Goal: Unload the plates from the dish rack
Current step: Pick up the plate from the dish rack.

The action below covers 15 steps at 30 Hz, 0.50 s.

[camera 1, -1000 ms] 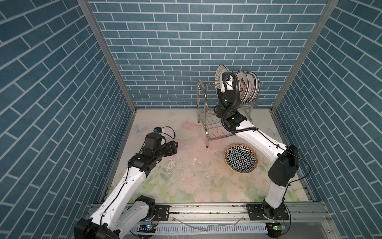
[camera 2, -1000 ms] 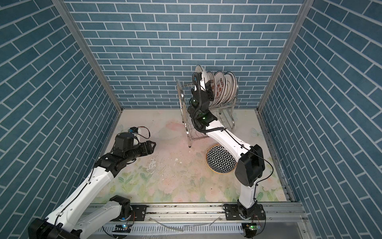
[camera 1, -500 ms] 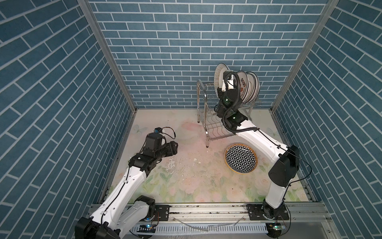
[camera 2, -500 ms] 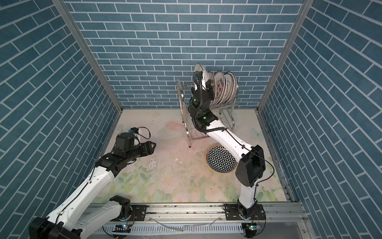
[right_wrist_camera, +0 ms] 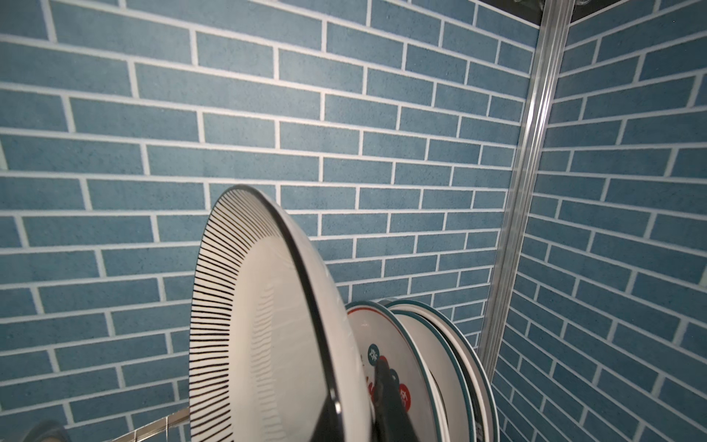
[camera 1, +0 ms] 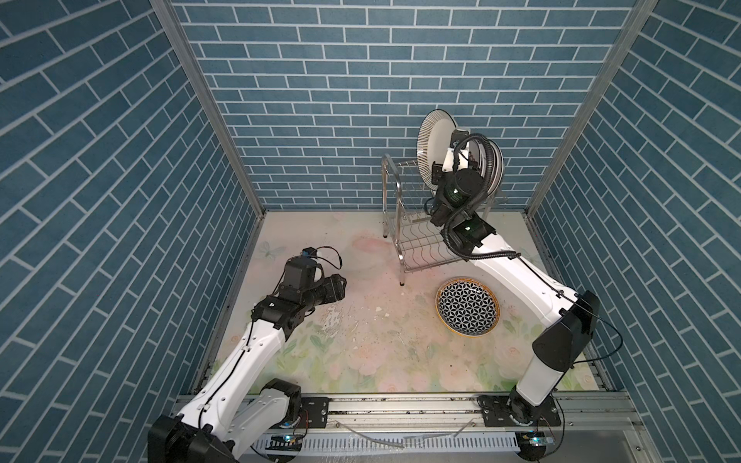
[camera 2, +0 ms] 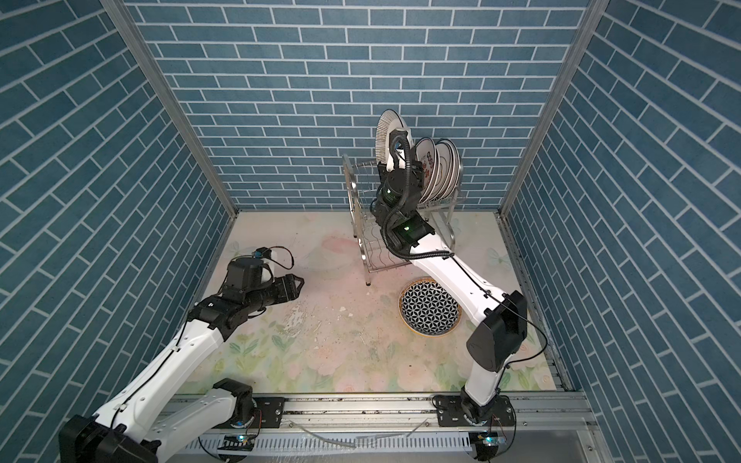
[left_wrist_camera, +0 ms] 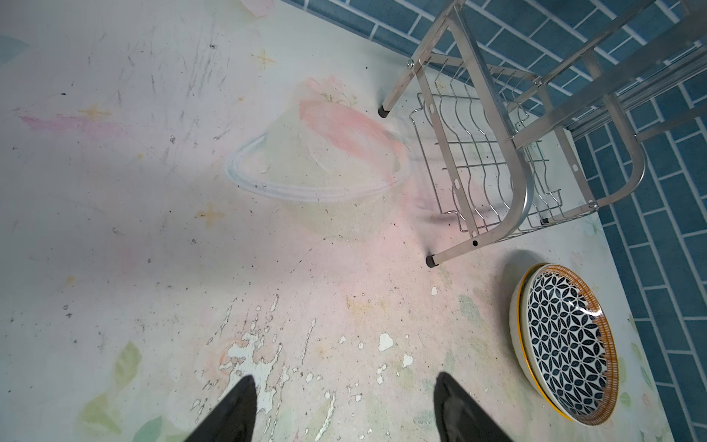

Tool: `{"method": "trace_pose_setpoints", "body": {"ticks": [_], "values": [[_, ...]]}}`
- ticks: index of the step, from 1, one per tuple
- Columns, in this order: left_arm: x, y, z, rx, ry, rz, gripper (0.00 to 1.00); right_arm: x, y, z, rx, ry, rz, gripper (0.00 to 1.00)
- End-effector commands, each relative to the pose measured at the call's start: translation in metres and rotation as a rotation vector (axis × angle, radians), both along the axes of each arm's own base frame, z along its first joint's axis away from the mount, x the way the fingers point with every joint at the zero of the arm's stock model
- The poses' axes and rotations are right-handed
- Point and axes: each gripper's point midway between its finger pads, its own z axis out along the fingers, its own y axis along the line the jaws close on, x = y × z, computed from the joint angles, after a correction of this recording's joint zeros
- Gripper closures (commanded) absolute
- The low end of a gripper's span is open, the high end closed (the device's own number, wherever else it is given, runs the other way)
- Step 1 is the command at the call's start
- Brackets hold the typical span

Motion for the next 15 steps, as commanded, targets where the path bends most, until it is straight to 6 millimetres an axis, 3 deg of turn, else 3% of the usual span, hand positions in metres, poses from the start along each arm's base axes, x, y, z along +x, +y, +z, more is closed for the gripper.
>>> {"method": "trace_pose_setpoints", "body": {"ticks": [1, 15], "values": [[0.005, -0.004, 0.005, -0.024, -0.003, -0.010, 0.27, -0.039, -0.032, 0.058, 0.214, -0.182, 0.060, 1.00], [0.018, -0.032, 0.024, -0.081, -0.026, -0.086, 0.30, -0.079, -0.064, 0.058, 0.301, -0.189, 0.122, 1.00]]}}
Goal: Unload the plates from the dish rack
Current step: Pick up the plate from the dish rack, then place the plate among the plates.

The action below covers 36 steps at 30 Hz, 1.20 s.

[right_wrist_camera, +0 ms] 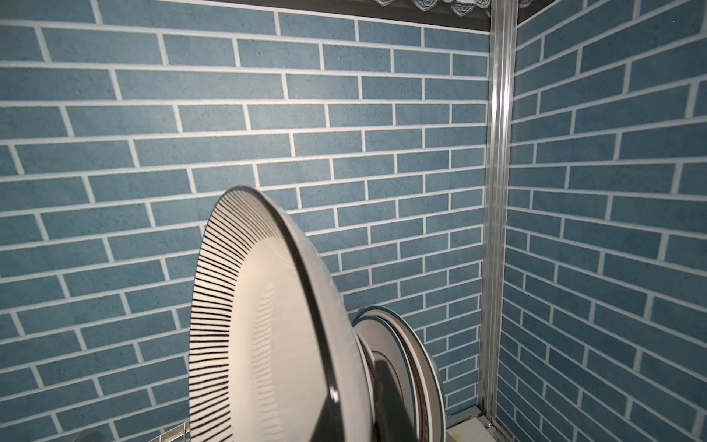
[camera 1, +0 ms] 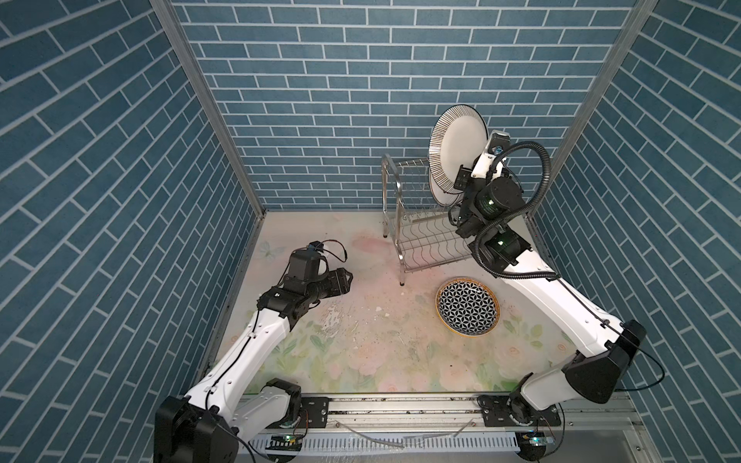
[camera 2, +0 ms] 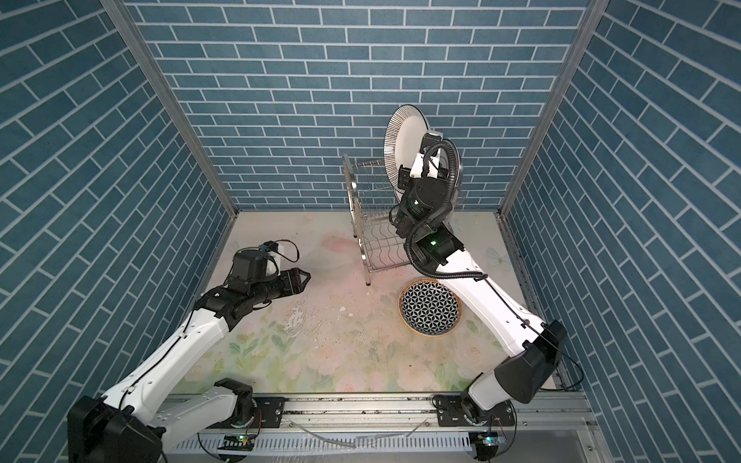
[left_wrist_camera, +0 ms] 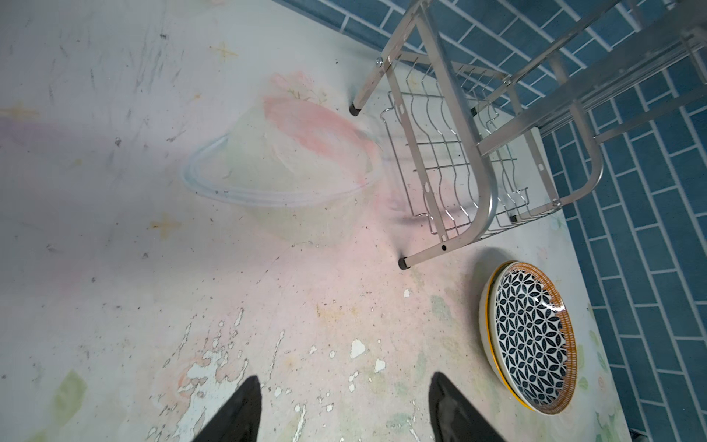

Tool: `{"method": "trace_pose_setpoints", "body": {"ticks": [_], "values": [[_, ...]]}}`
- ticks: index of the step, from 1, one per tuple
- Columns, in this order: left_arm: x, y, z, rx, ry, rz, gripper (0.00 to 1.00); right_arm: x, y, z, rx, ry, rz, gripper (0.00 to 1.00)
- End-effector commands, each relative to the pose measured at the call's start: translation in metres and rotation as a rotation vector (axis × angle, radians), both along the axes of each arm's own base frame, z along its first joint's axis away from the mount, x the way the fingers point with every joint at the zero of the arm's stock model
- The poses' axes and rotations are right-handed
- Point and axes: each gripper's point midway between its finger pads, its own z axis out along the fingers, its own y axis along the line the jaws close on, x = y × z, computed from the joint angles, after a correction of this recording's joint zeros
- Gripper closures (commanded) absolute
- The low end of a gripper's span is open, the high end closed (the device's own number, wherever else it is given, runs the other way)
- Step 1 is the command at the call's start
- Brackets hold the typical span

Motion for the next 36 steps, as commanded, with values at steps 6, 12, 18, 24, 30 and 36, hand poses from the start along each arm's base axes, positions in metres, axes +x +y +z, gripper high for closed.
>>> {"method": "trace_pose_setpoints", "body": {"ticks": [6, 12, 18, 24, 30, 36], "values": [[0.004, -0.025, 0.014, -0.021, -0.030, -0.063, 0.29, -0.053, -0.042, 0.034, 0.222, -0.149, 0.085, 1.00], [0.002, -0.040, 0.017, -0.019, -0.036, -0.096, 0.29, -0.078, -0.067, 0.015, 0.252, -0.113, 0.099, 1.00], [-0.005, -0.064, 0.015, -0.033, -0.027, -0.141, 0.28, -0.100, -0.089, -0.021, 0.303, -0.015, 0.119, 1.00], [-0.019, -0.101, 0.014, -0.043, -0.023, -0.224, 0.28, -0.130, -0.118, -0.054, 0.354, 0.069, 0.120, 1.00], [-0.031, -0.128, 0.012, -0.051, -0.024, -0.282, 0.28, -0.163, -0.150, -0.109, 0.417, 0.164, 0.103, 1.00], [-0.044, -0.158, 0.008, -0.087, -0.009, -0.348, 0.28, -0.192, -0.180, -0.153, 0.473, 0.219, 0.055, 1.00]]}}
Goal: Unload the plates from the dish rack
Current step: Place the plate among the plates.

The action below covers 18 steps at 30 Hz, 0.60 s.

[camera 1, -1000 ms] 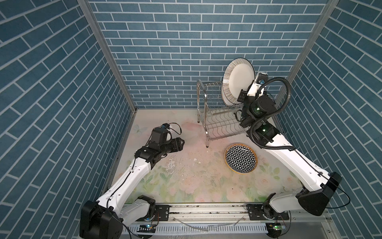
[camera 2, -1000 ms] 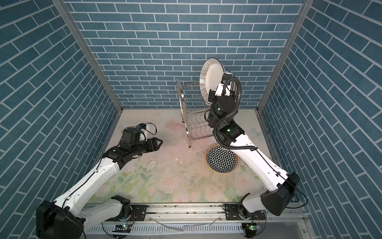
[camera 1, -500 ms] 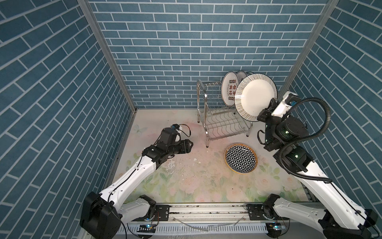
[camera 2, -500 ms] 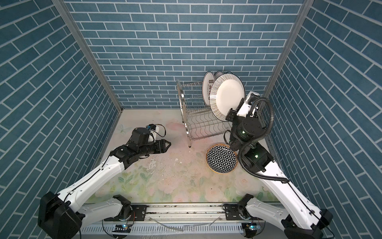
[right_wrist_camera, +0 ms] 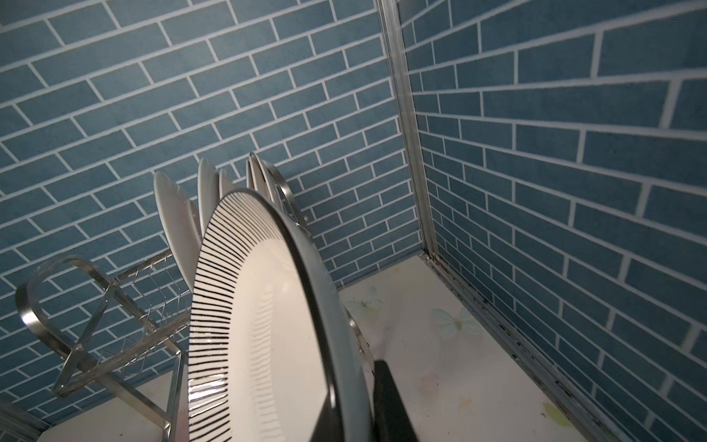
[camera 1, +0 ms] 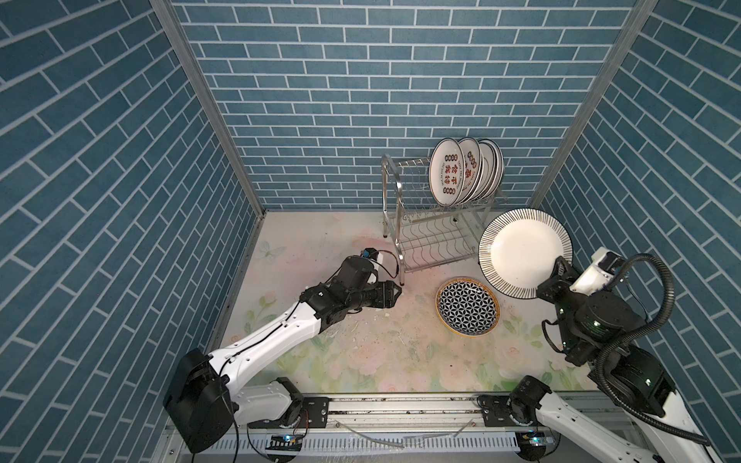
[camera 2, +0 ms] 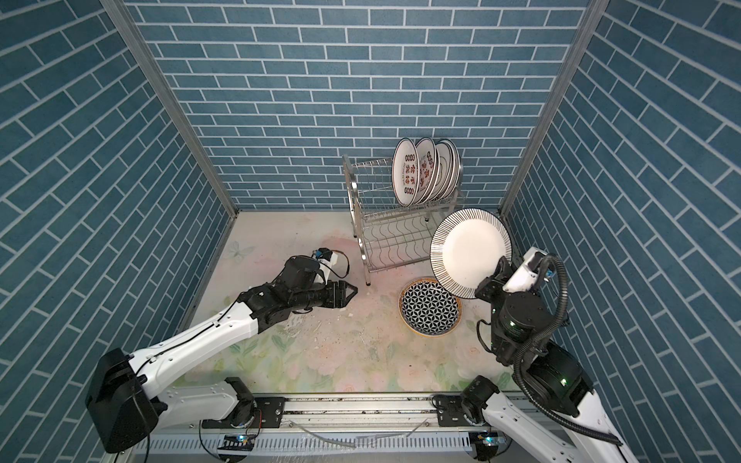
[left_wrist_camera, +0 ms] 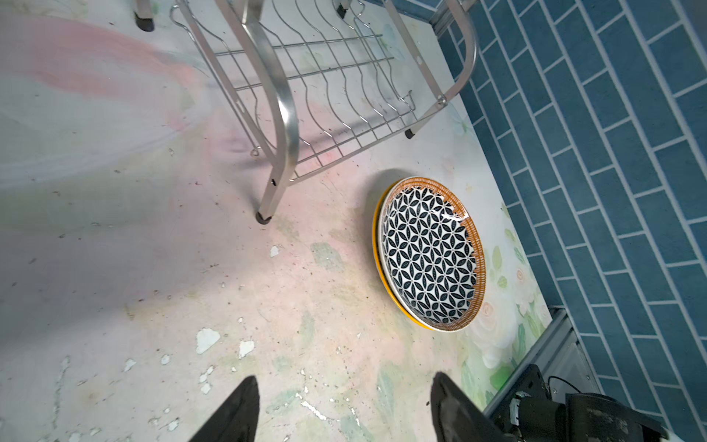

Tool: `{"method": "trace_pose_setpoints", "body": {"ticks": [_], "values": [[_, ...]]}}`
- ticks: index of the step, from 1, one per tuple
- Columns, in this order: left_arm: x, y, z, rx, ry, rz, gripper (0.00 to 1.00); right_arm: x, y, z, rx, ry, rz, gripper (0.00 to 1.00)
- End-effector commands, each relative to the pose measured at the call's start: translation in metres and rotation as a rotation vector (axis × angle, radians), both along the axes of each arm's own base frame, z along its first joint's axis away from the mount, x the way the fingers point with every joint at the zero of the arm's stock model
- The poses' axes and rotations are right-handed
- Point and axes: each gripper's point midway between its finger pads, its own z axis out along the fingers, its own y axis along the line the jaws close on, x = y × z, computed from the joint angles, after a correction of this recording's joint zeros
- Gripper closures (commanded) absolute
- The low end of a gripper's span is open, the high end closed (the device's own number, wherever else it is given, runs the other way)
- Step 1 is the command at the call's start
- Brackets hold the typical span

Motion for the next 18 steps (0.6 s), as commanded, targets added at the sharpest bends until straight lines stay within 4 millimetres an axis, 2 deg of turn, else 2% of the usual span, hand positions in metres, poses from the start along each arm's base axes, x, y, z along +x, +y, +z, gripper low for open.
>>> {"method": "trace_pose_setpoints", "body": {"ticks": [1, 9, 18], "values": [[-0.001, -0.022, 0.007, -0.036, -0.012, -0.027, 0.28, -0.013, -0.017, -0.014, 0.201, -0.031, -0.050, 1.00], [-0.014, -0.062, -0.007, -0.057, 0.027, -0.119, 0.28, -0.027, -0.028, -0.059, 0.235, 0.060, -0.069, 1.00], [-0.017, -0.093, -0.020, -0.085, 0.062, -0.190, 0.28, -0.027, -0.015, -0.110, 0.288, 0.167, -0.030, 1.00]]}}
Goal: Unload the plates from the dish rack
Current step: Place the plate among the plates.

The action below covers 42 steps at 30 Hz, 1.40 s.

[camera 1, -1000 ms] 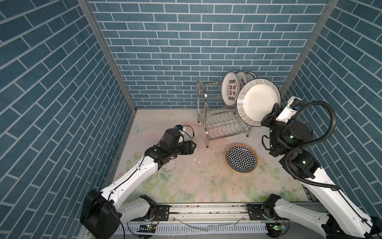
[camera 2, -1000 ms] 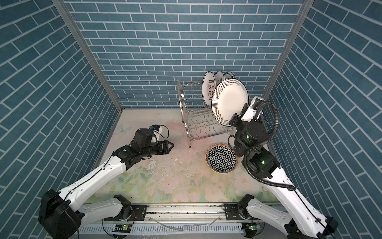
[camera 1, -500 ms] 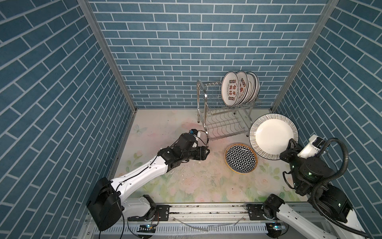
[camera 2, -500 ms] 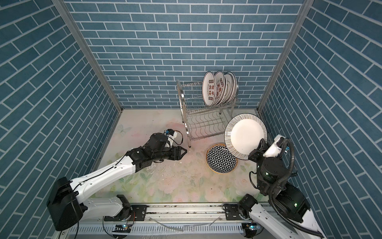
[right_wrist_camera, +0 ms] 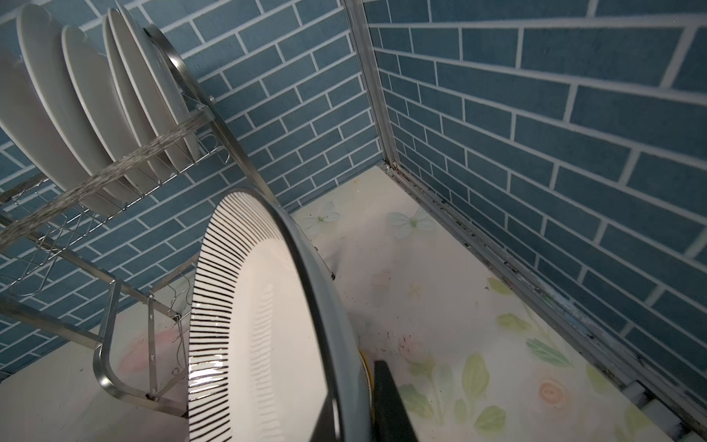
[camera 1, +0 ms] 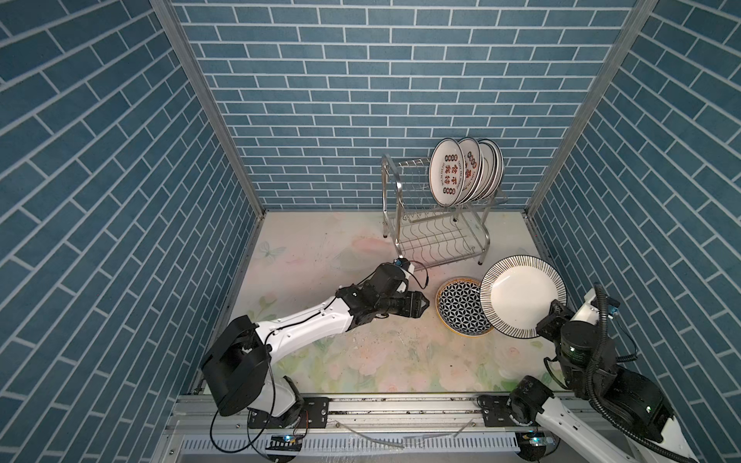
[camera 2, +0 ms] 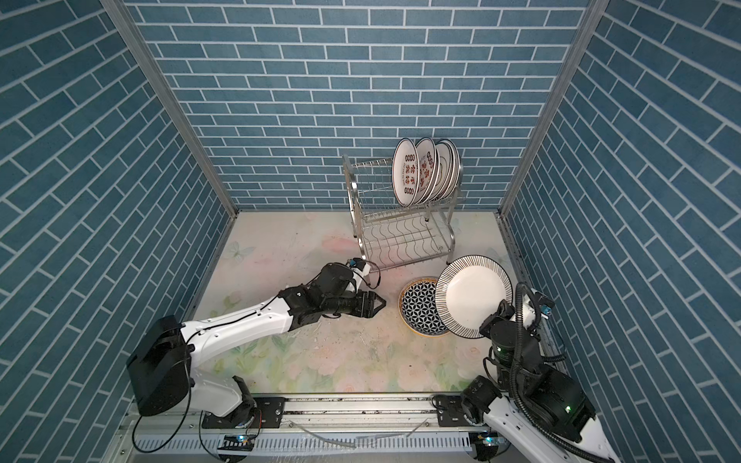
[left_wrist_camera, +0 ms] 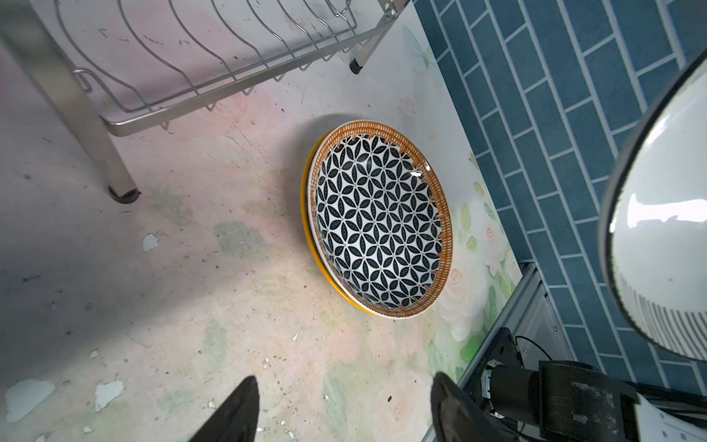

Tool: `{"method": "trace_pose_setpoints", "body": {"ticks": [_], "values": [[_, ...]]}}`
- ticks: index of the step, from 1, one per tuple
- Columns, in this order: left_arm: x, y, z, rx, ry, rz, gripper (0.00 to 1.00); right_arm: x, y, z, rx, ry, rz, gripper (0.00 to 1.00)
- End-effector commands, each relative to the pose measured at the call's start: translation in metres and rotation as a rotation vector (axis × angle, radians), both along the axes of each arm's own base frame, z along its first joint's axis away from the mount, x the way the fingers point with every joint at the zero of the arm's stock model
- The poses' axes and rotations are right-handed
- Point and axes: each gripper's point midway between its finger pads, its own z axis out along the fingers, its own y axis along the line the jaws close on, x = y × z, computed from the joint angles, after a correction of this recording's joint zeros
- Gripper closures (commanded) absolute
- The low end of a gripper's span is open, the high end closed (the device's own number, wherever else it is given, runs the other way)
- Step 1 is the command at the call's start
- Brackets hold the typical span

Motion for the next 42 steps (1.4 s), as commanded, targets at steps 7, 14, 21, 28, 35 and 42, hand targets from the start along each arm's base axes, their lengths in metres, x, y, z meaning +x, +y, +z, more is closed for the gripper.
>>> {"method": "trace_pose_setpoints", "body": {"ticks": [7, 14, 21, 28, 35, 42], "values": [[-0.002, -0.032, 0.007, -0.100, 0.021, -0.085, 0.28, 0.013, 0.034, -0.023, 0.254, 0.016, 0.043, 1.00], [-0.001, -0.039, 0.010, -0.188, 0.048, -0.116, 0.27, 0.025, 0.061, -0.046, 0.313, 0.066, 0.101, 1.00], [-0.002, -0.041, 0.008, -0.242, 0.081, -0.140, 0.28, 0.035, 0.084, -0.057, 0.351, 0.096, 0.159, 1.00], [0.007, -0.032, -0.005, -0.243, 0.110, -0.112, 0.31, 0.047, 0.106, -0.069, 0.440, 0.109, 0.206, 1.00], [0.021, -0.025, -0.017, -0.275, 0.152, -0.092, 0.35, 0.058, 0.122, -0.083, 0.540, 0.118, 0.246, 1.00], [0.023, -0.027, -0.026, -0.266, 0.173, -0.092, 0.37, 0.064, 0.134, -0.089, 0.610, 0.117, 0.287, 1.00]]}}
